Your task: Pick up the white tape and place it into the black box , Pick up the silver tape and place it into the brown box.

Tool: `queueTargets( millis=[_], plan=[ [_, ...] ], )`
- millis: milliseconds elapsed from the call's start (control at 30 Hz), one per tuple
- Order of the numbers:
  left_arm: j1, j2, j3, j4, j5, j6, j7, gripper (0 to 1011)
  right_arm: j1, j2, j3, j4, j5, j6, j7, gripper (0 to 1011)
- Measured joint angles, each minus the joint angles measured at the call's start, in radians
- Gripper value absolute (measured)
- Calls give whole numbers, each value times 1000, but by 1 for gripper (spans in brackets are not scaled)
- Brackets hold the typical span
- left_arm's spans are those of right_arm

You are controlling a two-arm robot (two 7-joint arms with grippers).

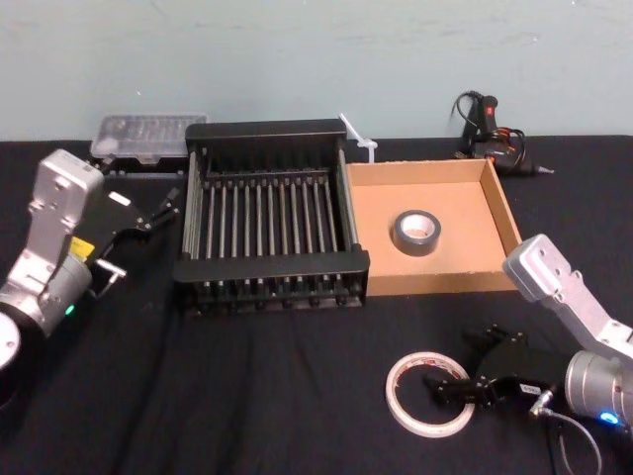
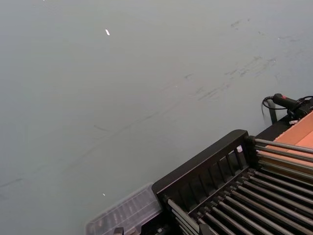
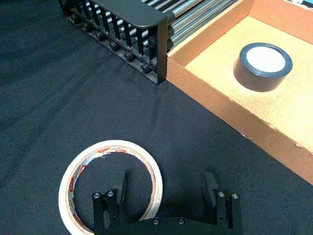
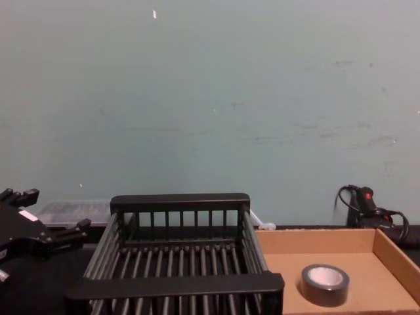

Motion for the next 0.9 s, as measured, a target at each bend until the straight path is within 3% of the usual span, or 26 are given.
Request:
queueTargets(
  millis=[800,900],
  plan=[
    [0,0,0,0,0,0,0,1002,0,-2,1,1,-4,-1,0,1003],
    [0,0,0,0,0,0,0,1001,0,-2,1,1,-4,-1,0,944]
  ],
)
